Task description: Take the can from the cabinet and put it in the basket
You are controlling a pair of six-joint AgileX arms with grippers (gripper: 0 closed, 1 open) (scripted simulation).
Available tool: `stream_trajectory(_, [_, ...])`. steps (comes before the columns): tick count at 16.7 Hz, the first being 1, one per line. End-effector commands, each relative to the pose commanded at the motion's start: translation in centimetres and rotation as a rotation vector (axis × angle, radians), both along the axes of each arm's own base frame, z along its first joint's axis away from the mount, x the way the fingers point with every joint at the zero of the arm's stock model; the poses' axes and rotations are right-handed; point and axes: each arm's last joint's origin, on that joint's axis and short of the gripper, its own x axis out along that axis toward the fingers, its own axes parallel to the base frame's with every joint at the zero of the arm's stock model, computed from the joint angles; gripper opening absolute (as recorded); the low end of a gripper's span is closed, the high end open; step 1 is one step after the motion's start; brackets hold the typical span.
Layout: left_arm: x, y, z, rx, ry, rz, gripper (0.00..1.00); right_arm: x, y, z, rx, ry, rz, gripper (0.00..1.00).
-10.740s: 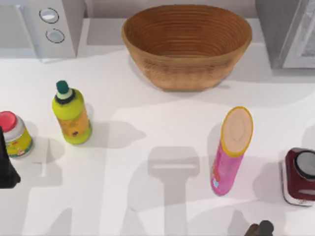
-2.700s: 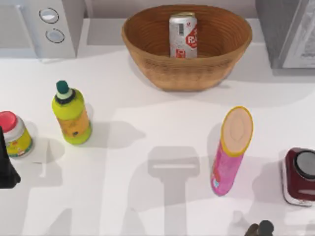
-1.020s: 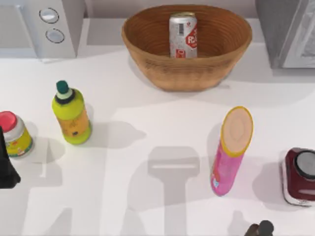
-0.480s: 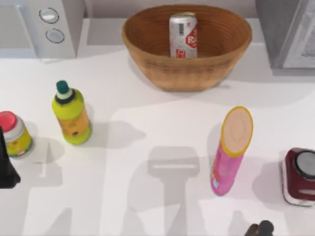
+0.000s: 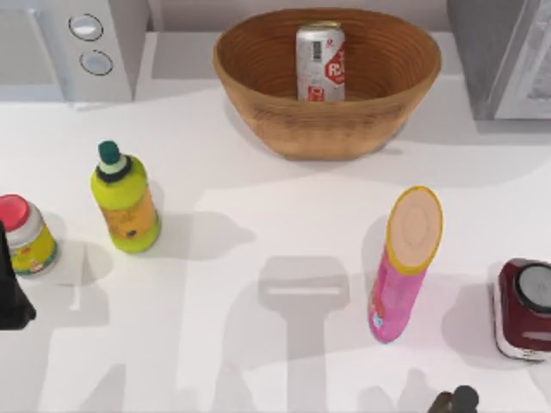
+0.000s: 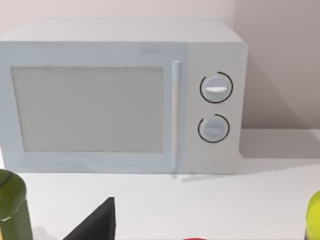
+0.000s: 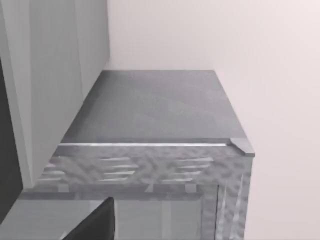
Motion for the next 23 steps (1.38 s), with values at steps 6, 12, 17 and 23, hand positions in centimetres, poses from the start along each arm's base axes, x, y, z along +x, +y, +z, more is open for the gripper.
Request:
stream_trajectory(6, [0.0,0.0,0.0,0.0,0.0,0.0,1.0,0.9,0.6,0.3,-0.009,-0.007,-0.001,1.0])
stream_trajectory(12, [0.0,0.0,0.0,0.0,0.0,0.0,1.0,5.9,5.6,0.9,-0.019,-0.024,0.003,1.0])
stream_trajectory(17, [0.0,0.0,0.0,0.0,0.0,0.0,1.0,9.7,13.0,0.9,-0.006,-0.023,0.001,1.0])
stream_trajectory(23, [0.0,0.0,0.0,0.0,0.0,0.0,1.0,10.1,23.3,0.5,0.002,-0.008,-0.001,1.0])
